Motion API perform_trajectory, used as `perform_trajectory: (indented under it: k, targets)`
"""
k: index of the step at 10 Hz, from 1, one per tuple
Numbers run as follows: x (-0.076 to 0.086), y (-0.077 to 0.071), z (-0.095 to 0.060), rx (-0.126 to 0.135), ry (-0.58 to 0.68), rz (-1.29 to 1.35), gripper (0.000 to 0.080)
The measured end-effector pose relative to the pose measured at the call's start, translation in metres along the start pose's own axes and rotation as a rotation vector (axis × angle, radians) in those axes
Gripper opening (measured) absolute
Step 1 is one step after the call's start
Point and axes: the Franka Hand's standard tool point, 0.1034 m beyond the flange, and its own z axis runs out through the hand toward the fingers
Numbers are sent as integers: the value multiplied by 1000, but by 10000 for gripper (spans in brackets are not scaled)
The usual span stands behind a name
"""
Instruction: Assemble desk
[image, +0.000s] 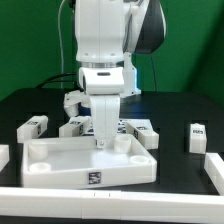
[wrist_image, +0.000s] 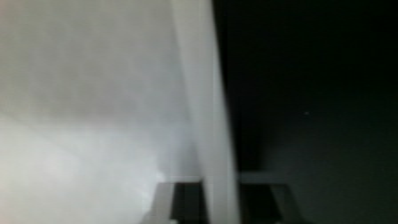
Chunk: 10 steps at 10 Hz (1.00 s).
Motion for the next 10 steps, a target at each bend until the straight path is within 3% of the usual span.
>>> perform_trajectory:
  k: [7, 10]
  targets:
    - [1, 0, 0, 1, 0, 33, 58]
    - [30, 12, 1, 1, 1, 186, 58]
